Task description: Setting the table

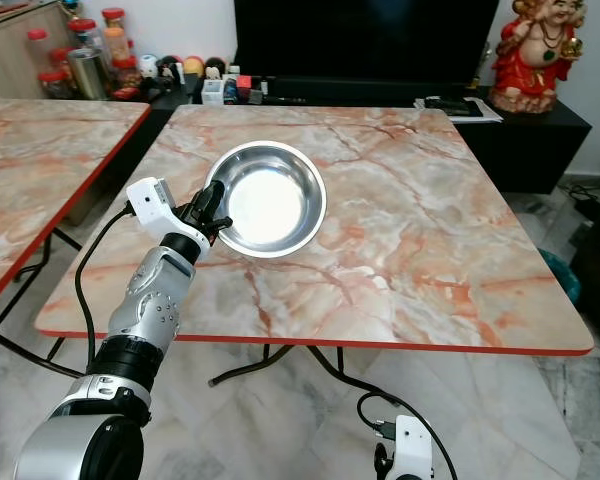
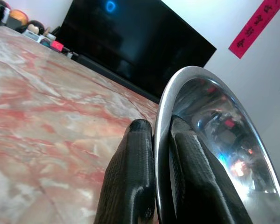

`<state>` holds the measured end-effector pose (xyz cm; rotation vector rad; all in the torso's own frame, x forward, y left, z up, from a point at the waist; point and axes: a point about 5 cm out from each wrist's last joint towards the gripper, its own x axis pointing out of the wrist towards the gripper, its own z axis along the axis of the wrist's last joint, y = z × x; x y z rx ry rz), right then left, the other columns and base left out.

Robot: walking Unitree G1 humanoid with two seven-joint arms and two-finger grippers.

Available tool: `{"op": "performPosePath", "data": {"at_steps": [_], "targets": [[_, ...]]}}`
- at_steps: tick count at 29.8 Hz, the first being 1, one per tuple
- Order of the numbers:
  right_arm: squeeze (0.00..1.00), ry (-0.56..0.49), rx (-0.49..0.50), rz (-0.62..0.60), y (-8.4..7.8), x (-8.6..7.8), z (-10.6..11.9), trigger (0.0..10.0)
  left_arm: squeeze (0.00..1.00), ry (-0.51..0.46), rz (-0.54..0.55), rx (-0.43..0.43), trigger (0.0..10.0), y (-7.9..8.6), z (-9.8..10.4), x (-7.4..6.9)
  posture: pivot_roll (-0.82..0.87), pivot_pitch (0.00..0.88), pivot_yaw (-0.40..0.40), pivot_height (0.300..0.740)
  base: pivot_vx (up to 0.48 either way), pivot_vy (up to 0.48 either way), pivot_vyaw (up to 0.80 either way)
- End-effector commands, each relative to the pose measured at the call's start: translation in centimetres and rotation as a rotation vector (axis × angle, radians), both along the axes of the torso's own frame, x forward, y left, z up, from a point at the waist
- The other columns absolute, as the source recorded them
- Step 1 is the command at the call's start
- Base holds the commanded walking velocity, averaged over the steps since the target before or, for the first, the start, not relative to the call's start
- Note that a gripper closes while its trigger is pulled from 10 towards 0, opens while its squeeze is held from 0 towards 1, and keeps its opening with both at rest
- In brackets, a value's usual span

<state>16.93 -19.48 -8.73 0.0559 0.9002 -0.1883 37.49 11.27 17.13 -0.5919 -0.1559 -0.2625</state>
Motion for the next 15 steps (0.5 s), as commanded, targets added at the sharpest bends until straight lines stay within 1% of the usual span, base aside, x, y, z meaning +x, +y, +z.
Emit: {"op": "performPosePath", "data": {"at_steps": [1, 4, 9, 15], "targets": [[0.00, -0.005, -0.005, 0.009, 0.01, 0.19, 0.09, 10.0, 0.00, -0.011, 0.006, 0.008, 10.0, 0.10, 0.32, 0.03, -0.01, 0.000, -0.014, 0.736, 0.000, 0.000, 0.00], [0.00, -0.005, -0.006, 0.009, 0.01, 0.18, 0.08, 10.0, 0.00, -0.010, 0.006, 0.008, 10.0, 0.11, 0.31, 0.04, -0.01, 0.000, -0.014, 0.736, 0.000, 0.000, 0.00], [0.00, -0.004, -0.005, 0.013, 0.07, 0.19, 0.08, 10.0, 0.00, -0.011, 0.013, 0.010, 10.0, 0.34, 0.33, 0.05, -0.01, 0.000, -0.016, 0.736, 0.000, -0.253, 0.00], [0.00, -0.003, -0.007, 0.015, 0.09, 0.18, 0.07, 10.0, 0.00, -0.012, 0.018, 0.009, 10.0, 0.43, 0.32, 0.05, -0.01, 0.000, -0.016, 0.736, 0.000, -0.321, 0.00]]}}
